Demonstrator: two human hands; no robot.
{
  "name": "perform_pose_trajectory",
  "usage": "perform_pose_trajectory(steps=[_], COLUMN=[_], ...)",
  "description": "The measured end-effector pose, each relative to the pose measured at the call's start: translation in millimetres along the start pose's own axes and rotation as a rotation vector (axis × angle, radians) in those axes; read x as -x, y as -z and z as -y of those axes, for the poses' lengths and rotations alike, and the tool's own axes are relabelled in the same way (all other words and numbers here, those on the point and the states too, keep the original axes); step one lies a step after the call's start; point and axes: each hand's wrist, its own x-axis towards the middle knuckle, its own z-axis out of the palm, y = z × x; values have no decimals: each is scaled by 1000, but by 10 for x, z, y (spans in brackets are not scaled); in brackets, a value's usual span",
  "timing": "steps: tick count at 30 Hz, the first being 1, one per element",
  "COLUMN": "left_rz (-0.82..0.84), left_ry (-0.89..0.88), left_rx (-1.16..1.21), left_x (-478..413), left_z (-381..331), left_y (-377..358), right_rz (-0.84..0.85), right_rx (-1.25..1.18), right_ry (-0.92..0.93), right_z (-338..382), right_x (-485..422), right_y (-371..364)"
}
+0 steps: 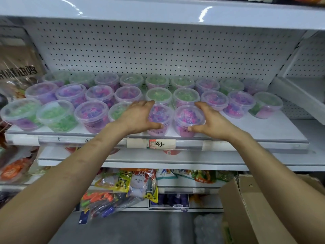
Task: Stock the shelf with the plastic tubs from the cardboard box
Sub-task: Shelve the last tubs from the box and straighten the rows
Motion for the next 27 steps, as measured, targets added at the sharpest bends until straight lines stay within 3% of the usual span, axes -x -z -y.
perform_pose_trajectory(steps=[19, 27], left_rz=[32, -59], left_ry=[-20, 131], left_rx=[66, 76], left_x=[170, 562], left_z=[95, 781], left_y=[142, 511], right_rz=[29, -42], right_rx=[-17, 17], right_ry=[-18, 90], right_z=[126, 457], right_x=[-18, -91], right_y=[-101, -74])
